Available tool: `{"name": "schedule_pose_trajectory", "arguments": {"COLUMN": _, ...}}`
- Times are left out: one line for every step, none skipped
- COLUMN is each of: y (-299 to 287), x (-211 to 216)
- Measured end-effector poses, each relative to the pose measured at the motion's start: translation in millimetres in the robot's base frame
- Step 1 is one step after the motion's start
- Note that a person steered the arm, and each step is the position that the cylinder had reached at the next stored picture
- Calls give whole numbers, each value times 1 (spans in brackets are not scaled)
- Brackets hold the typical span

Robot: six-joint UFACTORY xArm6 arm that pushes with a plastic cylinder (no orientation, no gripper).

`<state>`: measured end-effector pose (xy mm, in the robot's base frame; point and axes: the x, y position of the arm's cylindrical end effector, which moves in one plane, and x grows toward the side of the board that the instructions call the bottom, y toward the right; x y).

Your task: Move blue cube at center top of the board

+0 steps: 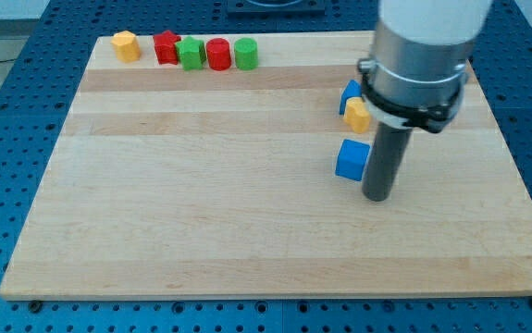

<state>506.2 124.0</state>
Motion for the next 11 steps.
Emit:
{"name": "schedule_pose_trajectory", "arguments": {"y": -2, "x": -6}}
{"name": "schedule_pose_trajectory", "arguments": {"y": -20, "x": -16}}
{"name": "schedule_pose_trajectory", "arguments": {"y": -48, "x": -23}}
{"name": "schedule_pose_trajectory", "arguments": {"y": -37, "x": -33}}
{"name": "schedule_pose_trajectory", "arguments": {"y": -31, "x": -45}}
{"name": "schedule_pose_trajectory", "arguments": {"y": -62, "x": -57}}
{"name": "schedule_pose_trajectory", "arguments": {"y": -102, "x": -57}}
{"name": "schedule_pose_trajectory", "arguments": {"y": -86, "x": -60}}
{"name": "schedule_pose_trajectory", "arguments": {"y": -38, "x": -61}}
{"name": "schedule_pose_trajectory", "arguments": {"y": -46, "x": -83}}
{"name": "schedule_pose_trajectory", "arguments": {"y": -96, "x": -106}}
